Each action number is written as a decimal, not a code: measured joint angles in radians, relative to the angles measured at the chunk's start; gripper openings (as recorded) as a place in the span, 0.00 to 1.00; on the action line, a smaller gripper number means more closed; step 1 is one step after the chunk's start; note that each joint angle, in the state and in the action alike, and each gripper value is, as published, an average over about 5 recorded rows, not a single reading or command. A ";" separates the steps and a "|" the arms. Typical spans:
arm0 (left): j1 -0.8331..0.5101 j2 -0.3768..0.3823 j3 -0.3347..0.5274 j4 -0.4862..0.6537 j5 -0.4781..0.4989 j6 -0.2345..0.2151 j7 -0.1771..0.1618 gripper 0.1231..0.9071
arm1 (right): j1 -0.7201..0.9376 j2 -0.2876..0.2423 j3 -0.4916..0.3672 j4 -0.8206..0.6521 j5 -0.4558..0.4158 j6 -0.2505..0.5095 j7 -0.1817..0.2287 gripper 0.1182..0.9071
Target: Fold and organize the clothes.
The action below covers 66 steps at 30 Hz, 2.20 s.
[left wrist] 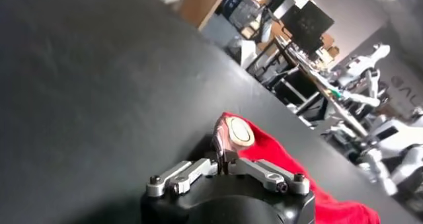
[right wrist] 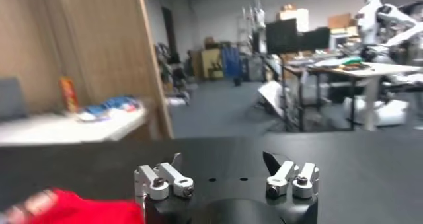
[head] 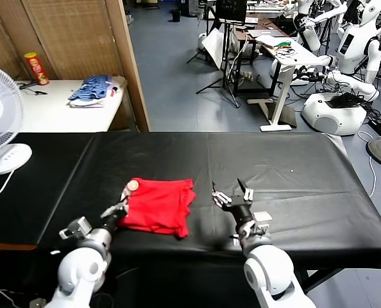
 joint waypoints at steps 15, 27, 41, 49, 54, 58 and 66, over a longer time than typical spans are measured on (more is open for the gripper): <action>0.080 0.368 -0.178 -0.035 0.512 -0.025 0.037 0.05 | -0.060 0.021 0.002 0.026 -0.063 -0.057 0.002 0.86; 0.102 0.342 -0.072 -0.201 0.448 0.010 0.016 0.05 | -0.084 0.013 0.021 0.044 -0.062 -0.060 -0.004 0.86; 0.040 0.094 0.257 -0.196 0.290 -0.024 0.015 0.34 | -0.061 -0.041 0.003 0.043 0.022 -0.075 -0.093 0.86; 0.044 0.086 0.265 -0.217 0.272 -0.109 0.044 0.79 | 0.022 -0.034 -0.083 -0.026 0.238 -0.142 -0.113 0.86; 0.062 0.112 0.225 -0.243 0.273 -0.125 0.031 0.86 | 0.131 0.010 -0.166 -0.134 0.388 -0.136 -0.092 0.86; 0.093 0.116 0.187 -0.260 0.287 -0.136 0.018 0.86 | 0.219 0.065 -0.202 -0.243 0.524 -0.145 -0.030 0.86; 0.164 0.095 0.127 -0.281 0.305 -0.146 0.017 0.86 | 0.337 0.173 -0.223 -0.415 0.769 -0.153 0.042 0.86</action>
